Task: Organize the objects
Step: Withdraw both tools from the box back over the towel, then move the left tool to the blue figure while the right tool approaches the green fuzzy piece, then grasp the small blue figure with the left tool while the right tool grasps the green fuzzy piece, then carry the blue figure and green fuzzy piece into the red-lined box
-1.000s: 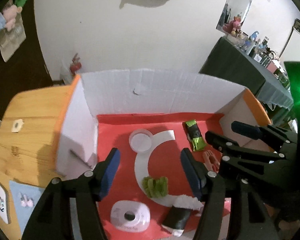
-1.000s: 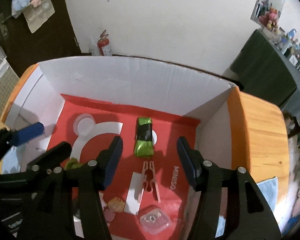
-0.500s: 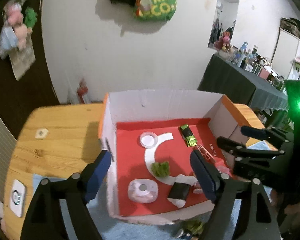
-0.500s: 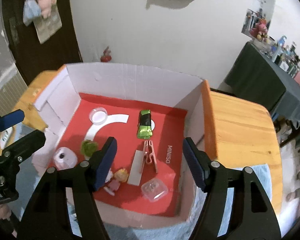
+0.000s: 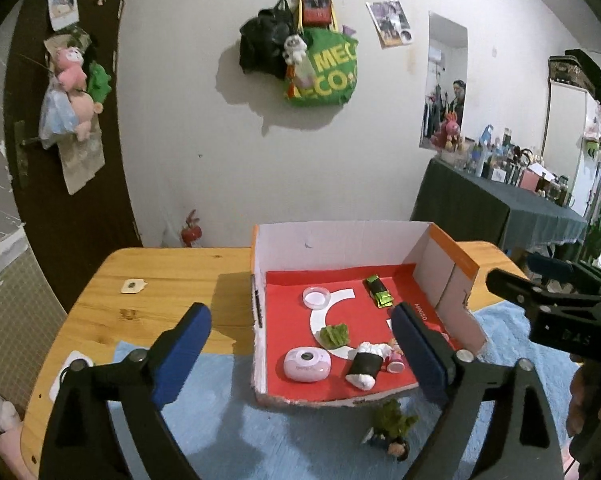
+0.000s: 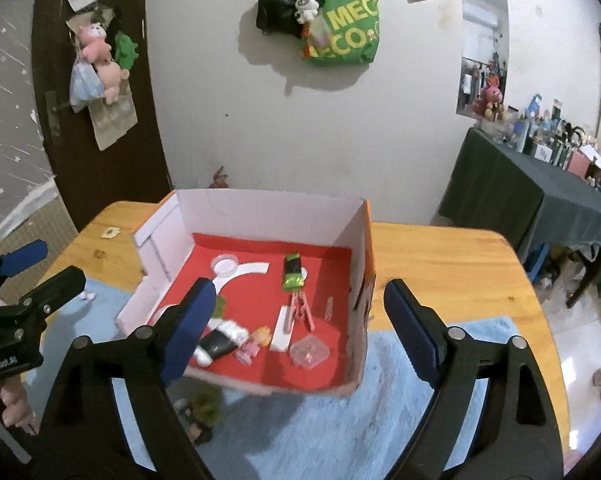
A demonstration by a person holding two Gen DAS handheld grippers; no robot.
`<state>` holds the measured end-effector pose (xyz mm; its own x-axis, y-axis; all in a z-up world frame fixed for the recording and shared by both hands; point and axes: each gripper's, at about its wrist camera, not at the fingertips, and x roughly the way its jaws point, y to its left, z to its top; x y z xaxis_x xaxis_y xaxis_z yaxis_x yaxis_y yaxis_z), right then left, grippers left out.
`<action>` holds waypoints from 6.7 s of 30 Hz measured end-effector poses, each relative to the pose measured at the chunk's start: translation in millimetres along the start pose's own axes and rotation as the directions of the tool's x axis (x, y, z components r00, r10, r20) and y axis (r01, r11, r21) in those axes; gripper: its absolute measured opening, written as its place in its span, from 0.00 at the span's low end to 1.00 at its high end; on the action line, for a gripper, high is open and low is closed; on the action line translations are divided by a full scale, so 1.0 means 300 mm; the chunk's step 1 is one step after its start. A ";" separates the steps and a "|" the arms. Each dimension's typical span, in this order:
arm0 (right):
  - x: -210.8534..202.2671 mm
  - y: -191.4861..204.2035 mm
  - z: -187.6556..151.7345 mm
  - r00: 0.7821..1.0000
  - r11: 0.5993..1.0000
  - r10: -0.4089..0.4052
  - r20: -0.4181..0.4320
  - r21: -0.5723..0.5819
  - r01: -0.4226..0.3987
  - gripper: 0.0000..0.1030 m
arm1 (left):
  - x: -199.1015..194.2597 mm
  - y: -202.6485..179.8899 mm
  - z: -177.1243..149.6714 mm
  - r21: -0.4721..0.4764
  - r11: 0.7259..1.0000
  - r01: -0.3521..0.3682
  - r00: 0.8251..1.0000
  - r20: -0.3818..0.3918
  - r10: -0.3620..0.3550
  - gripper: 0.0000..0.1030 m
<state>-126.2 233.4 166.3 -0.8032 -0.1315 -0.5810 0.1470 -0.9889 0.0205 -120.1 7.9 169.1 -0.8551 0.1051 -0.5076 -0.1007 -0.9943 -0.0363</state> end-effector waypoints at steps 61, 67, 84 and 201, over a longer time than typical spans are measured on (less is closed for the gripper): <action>0.061 0.044 -0.567 0.992 0.996 -0.065 -0.105 0.046 0.070 0.89 | 0.067 -0.055 -0.569 -0.080 0.997 -0.021 0.968 -0.252 0.000 0.99; 0.072 0.012 -0.543 0.992 0.996 -0.063 -0.107 0.055 0.069 0.89 | 0.107 -0.086 -0.539 -0.106 0.994 0.034 0.956 -0.286 -0.063 0.99; 0.129 -0.064 -0.449 0.990 0.995 -0.059 -0.125 0.070 0.068 0.89 | 0.251 -0.159 -0.473 -0.017 0.999 0.042 0.934 -0.353 -0.045 0.99; 0.716 0.107 -0.038 0.824 0.943 0.143 -0.548 -0.177 -0.282 0.30 | 0.715 0.023 -0.089 0.104 0.985 0.135 0.837 -0.545 -0.057 0.23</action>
<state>-287.3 174.1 33.1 -0.3243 -0.2120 -0.9219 0.4672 -0.8833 0.0388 -290.6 23.2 36.9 -0.4326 0.1339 -0.8916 -0.2671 -0.9635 -0.0151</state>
